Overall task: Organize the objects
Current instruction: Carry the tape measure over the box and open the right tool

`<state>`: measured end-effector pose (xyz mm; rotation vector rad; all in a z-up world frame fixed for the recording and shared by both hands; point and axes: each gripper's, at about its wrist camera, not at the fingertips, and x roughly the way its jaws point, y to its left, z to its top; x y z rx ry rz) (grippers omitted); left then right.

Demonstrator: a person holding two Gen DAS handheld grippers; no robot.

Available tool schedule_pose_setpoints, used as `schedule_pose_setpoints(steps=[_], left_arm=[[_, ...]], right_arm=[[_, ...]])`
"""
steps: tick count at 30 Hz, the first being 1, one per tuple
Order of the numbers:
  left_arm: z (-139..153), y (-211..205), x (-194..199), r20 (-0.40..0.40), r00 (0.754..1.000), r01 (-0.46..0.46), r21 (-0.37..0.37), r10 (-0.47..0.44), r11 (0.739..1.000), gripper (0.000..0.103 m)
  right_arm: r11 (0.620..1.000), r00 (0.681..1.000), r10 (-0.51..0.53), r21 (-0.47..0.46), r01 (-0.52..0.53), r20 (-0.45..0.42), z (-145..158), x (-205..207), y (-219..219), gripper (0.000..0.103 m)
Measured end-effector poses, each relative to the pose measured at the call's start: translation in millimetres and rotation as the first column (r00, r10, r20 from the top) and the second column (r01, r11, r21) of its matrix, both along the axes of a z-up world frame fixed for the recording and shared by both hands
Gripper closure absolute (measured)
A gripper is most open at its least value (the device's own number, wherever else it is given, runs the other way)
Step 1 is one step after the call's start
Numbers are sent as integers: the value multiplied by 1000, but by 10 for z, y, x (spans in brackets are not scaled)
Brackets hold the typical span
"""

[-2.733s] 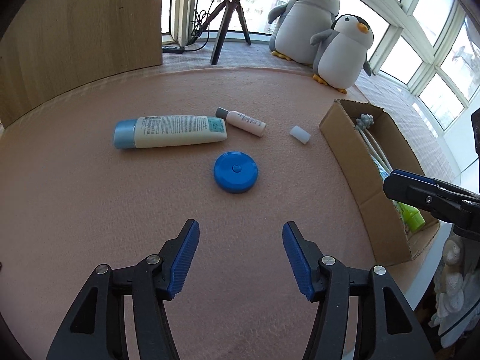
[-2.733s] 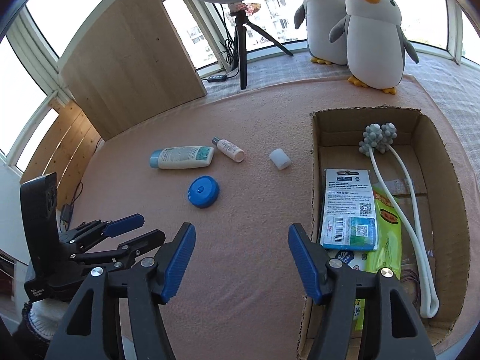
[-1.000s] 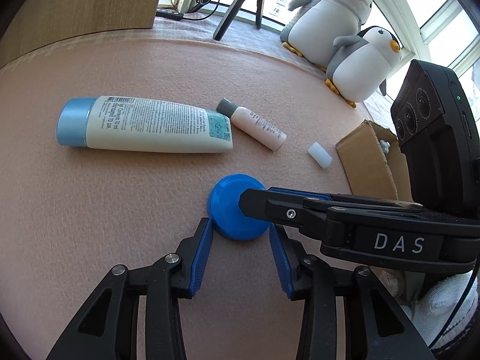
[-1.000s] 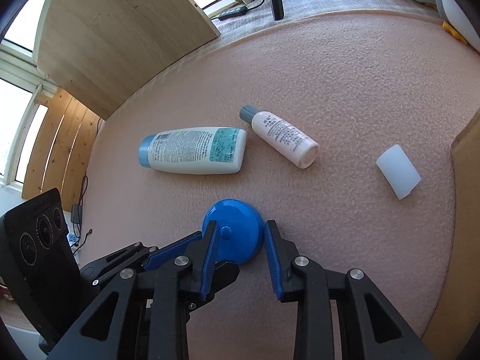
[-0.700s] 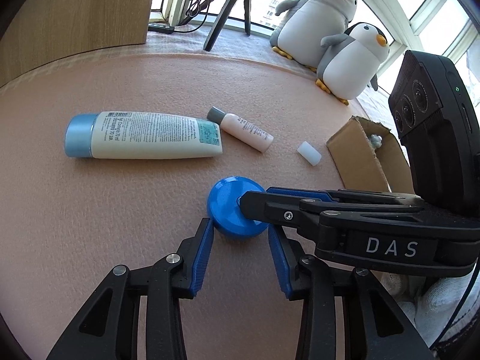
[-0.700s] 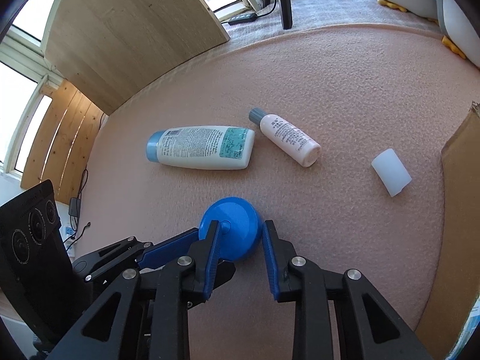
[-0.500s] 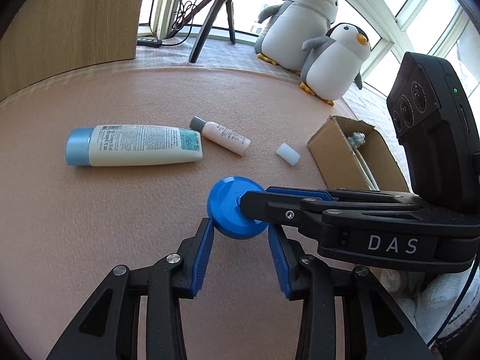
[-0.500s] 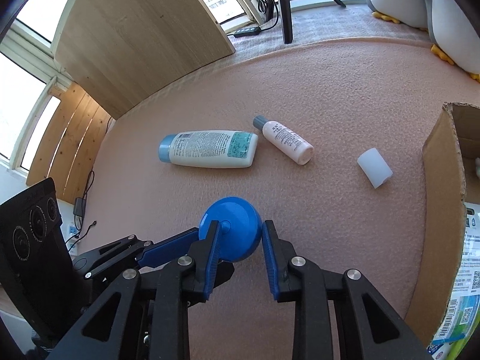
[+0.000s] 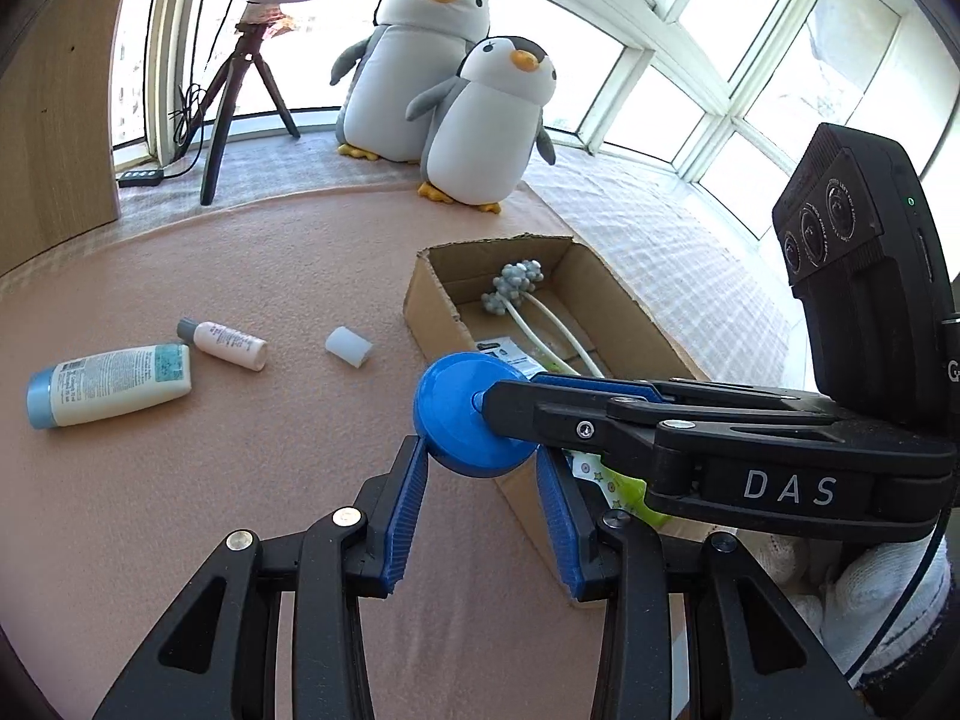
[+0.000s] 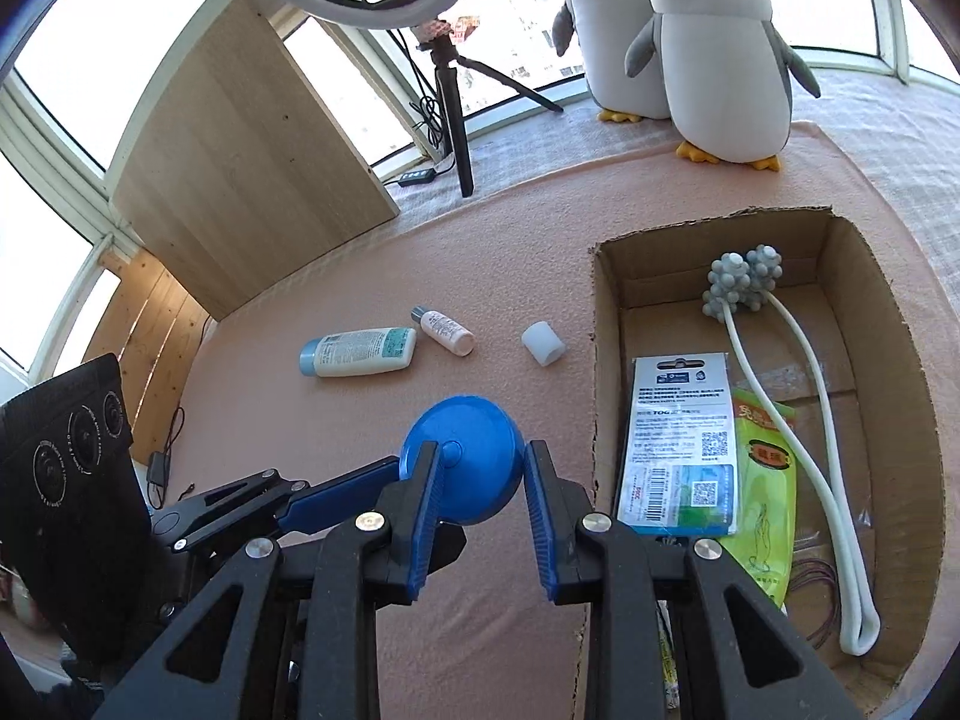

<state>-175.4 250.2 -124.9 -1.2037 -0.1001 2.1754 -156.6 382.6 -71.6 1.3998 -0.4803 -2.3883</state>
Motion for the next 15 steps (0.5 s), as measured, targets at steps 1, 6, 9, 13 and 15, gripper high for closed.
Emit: schedule_pose_setpoints(steps=[1,6,9,13,15], left_arm=[[8,79,15,0,1000,16,2,-16,1000,62],[30,456,109,-4,996,87,5,-87,996,62],[22,668,166,-7,992,124,3,-124,992,62],[30,877,235,-8,987,163,2,-163,987,62],[31,970,260,-9,984,178,-2,-178,984,62]], right_arm=[[1000,1000,-13,4,13,-3,12,42,75,78],[997,997,-74,15,74,-10,35,203,406,78],[994,994,-107,15,107,-9,35,287,591,78],[990,990,-140,19,140,-9,31,388,766,78],[988,988,-155,19,155,-8,24,425,836,78]])
